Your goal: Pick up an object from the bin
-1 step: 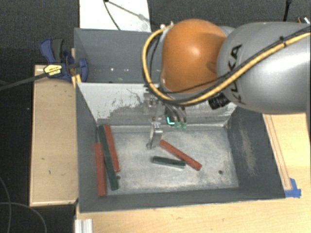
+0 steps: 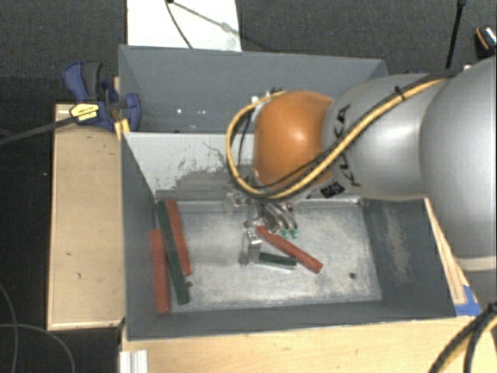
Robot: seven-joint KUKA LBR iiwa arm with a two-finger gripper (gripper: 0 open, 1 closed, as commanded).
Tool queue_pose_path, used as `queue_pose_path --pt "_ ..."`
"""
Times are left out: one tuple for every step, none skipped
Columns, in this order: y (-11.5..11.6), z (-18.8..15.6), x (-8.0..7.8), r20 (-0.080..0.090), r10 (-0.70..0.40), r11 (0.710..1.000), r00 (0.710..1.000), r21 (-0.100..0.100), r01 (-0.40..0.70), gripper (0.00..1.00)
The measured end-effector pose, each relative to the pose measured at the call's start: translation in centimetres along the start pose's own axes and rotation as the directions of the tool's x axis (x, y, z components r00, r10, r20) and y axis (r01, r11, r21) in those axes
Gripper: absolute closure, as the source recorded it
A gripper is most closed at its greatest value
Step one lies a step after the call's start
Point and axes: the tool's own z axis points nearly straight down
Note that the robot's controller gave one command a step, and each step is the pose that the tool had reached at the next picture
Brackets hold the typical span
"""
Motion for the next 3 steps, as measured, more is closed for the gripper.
queue_pose_path --pt "1.5 -5.0 4.1 0.004 0.145 0.989 0.989 -0.001 -0.145 0.00" --pt "-3.3 4.6 7.4 -0.003 0.199 0.980 0.980 0.001 -0.199 0.00" --pt "-10.9 5.1 7.8 0.005 -0.058 0.998 0.998 0.002 0.058 0.00"
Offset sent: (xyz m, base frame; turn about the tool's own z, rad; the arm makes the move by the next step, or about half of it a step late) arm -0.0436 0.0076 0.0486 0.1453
